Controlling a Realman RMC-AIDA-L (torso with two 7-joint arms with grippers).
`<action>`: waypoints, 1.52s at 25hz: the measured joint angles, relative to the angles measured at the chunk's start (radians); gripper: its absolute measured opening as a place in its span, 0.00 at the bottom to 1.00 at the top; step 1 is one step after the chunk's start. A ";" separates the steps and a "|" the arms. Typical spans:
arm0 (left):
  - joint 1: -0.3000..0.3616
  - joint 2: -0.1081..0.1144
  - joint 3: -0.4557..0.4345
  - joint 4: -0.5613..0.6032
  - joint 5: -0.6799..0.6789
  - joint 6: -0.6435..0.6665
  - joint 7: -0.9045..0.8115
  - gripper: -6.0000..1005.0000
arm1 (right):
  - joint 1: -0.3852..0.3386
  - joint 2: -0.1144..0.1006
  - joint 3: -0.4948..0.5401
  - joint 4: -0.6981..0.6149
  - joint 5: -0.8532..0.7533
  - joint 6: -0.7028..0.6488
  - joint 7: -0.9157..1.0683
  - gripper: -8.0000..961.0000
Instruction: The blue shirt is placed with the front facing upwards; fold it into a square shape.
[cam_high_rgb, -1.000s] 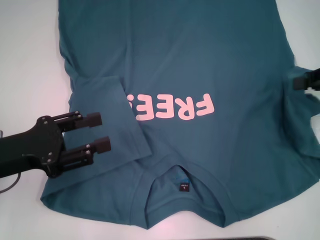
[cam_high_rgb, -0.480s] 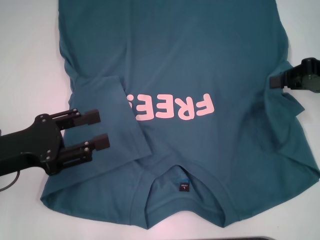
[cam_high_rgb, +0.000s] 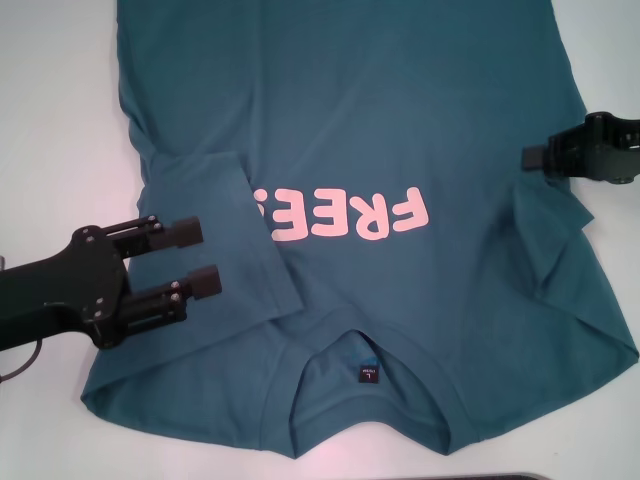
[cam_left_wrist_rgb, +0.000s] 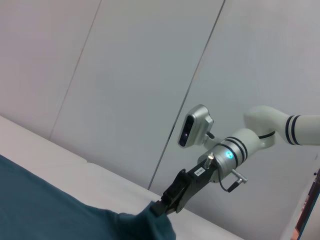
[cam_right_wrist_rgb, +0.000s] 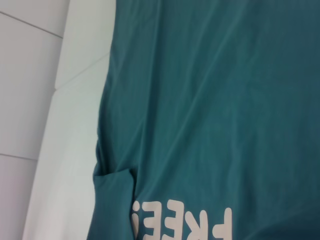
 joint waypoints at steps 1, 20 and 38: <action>0.000 0.000 0.000 0.000 -0.002 0.001 0.000 0.64 | 0.000 0.000 -0.004 0.000 0.000 0.004 -0.004 0.15; 0.007 0.000 0.000 -0.002 -0.022 0.001 0.000 0.64 | 0.006 -0.065 -0.061 -0.018 -0.021 -0.041 -0.036 0.66; 0.008 0.000 -0.025 0.002 -0.023 -0.002 0.000 0.64 | 0.016 -0.019 -0.197 -0.080 -0.148 -0.014 -0.033 0.68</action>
